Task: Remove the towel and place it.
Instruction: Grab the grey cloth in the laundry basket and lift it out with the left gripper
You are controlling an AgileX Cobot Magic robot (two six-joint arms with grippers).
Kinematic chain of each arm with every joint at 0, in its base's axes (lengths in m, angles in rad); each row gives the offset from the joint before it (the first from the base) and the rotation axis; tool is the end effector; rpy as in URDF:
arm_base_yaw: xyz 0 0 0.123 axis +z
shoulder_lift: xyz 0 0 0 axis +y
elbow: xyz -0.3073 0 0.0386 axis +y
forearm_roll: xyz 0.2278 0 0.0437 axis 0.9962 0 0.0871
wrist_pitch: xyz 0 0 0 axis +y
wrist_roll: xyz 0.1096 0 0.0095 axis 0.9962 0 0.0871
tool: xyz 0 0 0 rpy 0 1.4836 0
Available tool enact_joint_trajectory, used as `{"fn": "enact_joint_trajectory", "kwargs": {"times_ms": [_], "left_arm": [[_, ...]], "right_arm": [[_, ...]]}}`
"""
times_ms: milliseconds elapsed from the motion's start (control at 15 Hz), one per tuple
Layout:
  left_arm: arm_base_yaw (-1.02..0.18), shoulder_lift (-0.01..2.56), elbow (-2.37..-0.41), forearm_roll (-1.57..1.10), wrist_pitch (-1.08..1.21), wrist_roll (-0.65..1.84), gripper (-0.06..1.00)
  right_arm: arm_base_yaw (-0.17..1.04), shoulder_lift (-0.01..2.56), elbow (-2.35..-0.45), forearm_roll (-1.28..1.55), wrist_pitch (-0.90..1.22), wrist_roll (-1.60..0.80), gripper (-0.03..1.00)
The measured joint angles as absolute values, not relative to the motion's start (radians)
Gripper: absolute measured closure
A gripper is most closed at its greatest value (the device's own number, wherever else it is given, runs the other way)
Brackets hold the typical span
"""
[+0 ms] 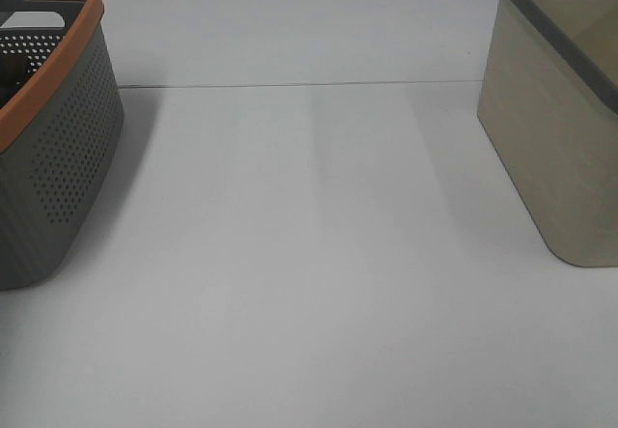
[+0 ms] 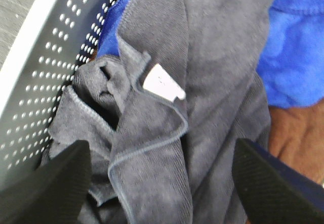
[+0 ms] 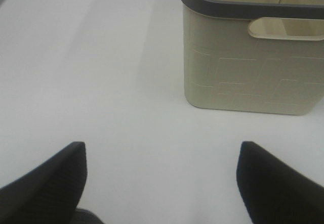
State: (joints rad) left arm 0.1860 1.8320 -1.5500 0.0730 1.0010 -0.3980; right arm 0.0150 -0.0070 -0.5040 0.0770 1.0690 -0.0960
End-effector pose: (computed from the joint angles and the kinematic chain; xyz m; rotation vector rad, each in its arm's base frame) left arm 0.3799 0.0784 0.2863 -0.7582 2.6553 0.0392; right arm -0.0325 0.0069 0.2592 -0.1176 2.0361 0.0413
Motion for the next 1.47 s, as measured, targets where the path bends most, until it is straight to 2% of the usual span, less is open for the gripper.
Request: {"fn": "enact_joint_trajectory", "kwargs": {"times_ms": [267,667,933,1200,1467], "left_arm": [[0.238,1.920,-1.607,0.039,1.002,-0.395,0.21],[0.239,2.061,-1.700,0.000,0.978,-0.386,0.22],[0.239,2.106,-1.713,-0.010,0.940,-0.374,0.47],[0.239,2.121,-1.717,-0.011,0.937,-0.341,0.92],[0.239,2.082,-1.765,-0.034,0.972,-0.273,0.93]], "right_arm": [[0.015,-0.007,-0.504,0.077,1.069,-0.096,0.20],[0.015,-0.007,-0.504,0.083,1.069,-0.096,0.20],[0.015,-0.007,-0.504,0.083,1.069,-0.096,0.20],[0.015,-0.007,-0.504,0.083,1.069,-0.096,0.20],[0.015,-0.007,-0.504,0.084,1.069,-0.096,0.20]]}}
